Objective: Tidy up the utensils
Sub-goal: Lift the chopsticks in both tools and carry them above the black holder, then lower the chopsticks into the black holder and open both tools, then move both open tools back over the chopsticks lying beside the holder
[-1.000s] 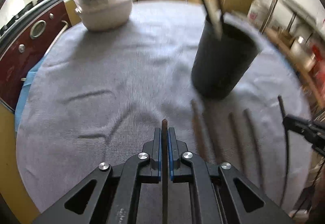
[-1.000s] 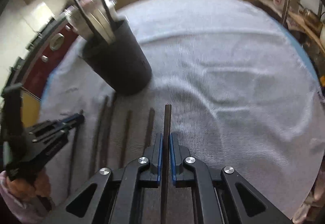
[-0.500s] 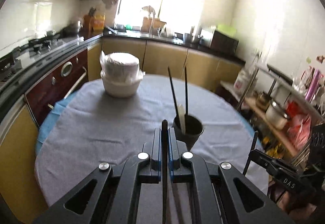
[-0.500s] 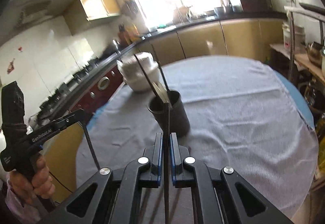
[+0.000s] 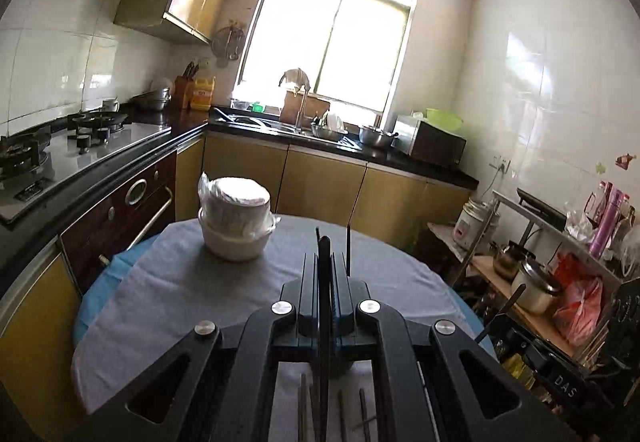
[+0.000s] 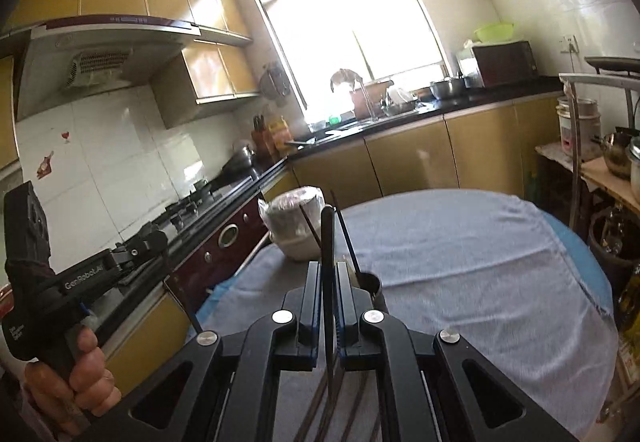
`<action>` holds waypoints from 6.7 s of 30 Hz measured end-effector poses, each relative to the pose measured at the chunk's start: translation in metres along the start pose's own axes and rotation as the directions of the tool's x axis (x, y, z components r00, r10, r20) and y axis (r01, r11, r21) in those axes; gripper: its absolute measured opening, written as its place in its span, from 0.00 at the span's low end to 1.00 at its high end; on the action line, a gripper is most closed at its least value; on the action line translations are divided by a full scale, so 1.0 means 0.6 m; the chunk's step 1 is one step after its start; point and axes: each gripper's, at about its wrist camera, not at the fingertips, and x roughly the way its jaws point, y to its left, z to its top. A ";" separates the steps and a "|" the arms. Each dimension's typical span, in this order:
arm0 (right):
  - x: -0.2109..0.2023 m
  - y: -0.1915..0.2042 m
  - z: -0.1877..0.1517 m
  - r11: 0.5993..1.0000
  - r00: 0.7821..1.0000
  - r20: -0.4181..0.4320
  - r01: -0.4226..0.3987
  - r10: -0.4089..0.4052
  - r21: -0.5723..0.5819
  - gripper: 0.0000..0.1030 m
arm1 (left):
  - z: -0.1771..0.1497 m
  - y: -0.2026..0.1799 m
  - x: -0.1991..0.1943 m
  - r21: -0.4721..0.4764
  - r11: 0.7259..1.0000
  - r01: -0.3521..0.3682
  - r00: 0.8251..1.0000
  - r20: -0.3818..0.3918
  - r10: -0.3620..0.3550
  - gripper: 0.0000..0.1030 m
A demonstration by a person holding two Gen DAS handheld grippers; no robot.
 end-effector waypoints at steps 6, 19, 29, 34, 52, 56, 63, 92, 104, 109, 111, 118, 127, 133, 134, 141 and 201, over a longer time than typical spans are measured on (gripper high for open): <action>0.013 0.014 0.052 0.999 0.999 0.034 0.010 -0.009 -0.033 0.06 | 0.048 -0.009 0.039 -0.024 1.000 -0.004 0.999 0.045 0.005 0.06; 0.079 0.019 0.163 0.997 0.990 0.127 0.063 -0.058 -0.040 0.06 | 0.125 -0.027 0.144 -0.049 0.998 -0.031 0.986 0.159 0.038 0.06; 0.168 0.003 0.147 0.990 0.991 0.057 0.123 -0.120 -0.063 0.06 | 0.070 -0.034 0.235 -0.033 0.997 -0.068 0.989 0.132 0.072 0.06; 0.195 -0.010 0.122 0.989 0.991 -0.014 0.128 -0.130 -0.076 0.06 | 0.035 -0.021 0.254 -0.043 0.996 -0.079 0.992 0.093 0.083 0.06; 0.075 -0.087 0.043 0.994 0.994 -0.098 0.054 -0.045 0.098 0.49 | -0.056 0.033 0.102 0.104 0.991 -0.079 0.992 -0.090 0.089 0.56; 0.043 -0.113 -0.015 0.987 0.988 -0.152 0.062 -0.039 0.150 0.49 | -0.128 0.052 0.073 0.083 0.988 -0.130 0.962 -0.230 0.146 0.58; 0.038 -0.125 -0.120 0.979 0.955 -0.294 0.094 -0.038 0.181 0.49 | -0.228 0.033 0.046 0.089 0.988 -0.127 0.904 -0.399 0.152 0.58; 0.052 -0.132 -0.192 0.971 0.917 -0.399 0.083 0.013 0.223 0.49 | -0.277 0.013 0.037 0.225 0.941 -0.253 0.854 -0.404 0.327 0.60; 0.077 -0.127 -0.211 0.973 0.895 -0.445 0.090 0.014 0.213 0.49 | -0.299 0.043 0.056 0.200 0.946 -0.255 0.823 -0.469 0.321 0.60; 0.087 -0.122 -0.223 0.977 0.884 -0.468 0.091 0.012 0.195 0.47 | -0.308 0.057 0.065 0.167 0.956 -0.243 0.811 -0.505 0.294 0.60; 0.092 -0.118 -0.227 0.978 0.878 -0.478 0.092 0.008 0.186 0.46 | -0.309 0.061 0.067 0.155 0.958 -0.241 0.809 -0.513 0.286 0.60; 0.102 -0.121 -0.241 0.975 0.867 -0.498 0.100 0.011 0.197 0.45 | -0.319 0.072 0.084 0.143 0.962 -0.233 0.792 -0.546 0.273 0.60; 0.113 -0.134 -0.253 0.968 0.860 -0.510 0.110 0.022 0.226 0.45 | -0.331 0.067 0.118 0.160 0.971 -0.180 0.779 -0.579 0.240 0.60; 0.119 -0.141 -0.258 0.963 0.857 -0.515 0.113 0.029 0.243 0.45 | -0.326 0.062 0.149 0.168 0.975 -0.148 0.781 -0.584 0.220 0.60; 0.119 -0.142 -0.258 0.963 0.857 -0.515 0.114 0.029 0.244 0.45 | -0.325 0.061 0.156 0.169 0.975 -0.143 0.779 -0.589 0.216 0.60; 0.119 -0.151 -0.259 0.958 0.857 -0.514 0.122 0.031 0.261 0.45 | -0.329 0.060 0.195 0.176 0.976 -0.129 0.751 -0.626 0.212 0.60; 0.288 -0.098 -0.228 0.965 0.753 -0.605 0.229 -0.259 -0.127 0.08 | -0.273 0.106 0.340 0.112 0.991 -0.069 0.747 -0.652 0.126 0.26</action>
